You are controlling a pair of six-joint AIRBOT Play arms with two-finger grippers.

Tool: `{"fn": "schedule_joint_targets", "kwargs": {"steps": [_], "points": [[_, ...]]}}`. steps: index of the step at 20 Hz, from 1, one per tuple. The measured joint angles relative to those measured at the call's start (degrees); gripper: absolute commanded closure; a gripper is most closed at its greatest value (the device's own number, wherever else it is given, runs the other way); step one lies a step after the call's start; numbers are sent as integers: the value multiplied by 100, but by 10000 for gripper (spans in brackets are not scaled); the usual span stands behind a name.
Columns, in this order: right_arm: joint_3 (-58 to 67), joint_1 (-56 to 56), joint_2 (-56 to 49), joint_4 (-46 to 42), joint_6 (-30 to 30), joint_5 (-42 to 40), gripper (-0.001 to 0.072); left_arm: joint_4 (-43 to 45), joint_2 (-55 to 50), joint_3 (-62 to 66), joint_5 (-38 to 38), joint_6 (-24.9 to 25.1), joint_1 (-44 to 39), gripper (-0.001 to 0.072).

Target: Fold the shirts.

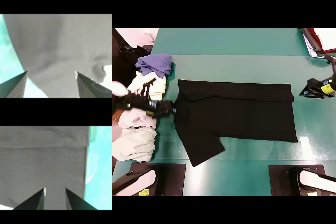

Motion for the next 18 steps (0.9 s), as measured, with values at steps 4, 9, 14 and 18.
{"fn": "schedule_joint_targets", "kwargs": {"steps": [4,9,14,18], "points": [[-461,-61,498,70,-66,-245,423,-11,1150,-1360,-17,-334,26,-6],[-627,-81,671,393,-101,-356,422,-223,1598,-2249,90,-535,35,-6],[-658,-81,706,570,-116,-376,423,-492,1687,-2546,461,-551,42,-4],[-664,-81,715,608,-118,-409,423,-619,1663,-2610,942,-350,-81,280]]}}
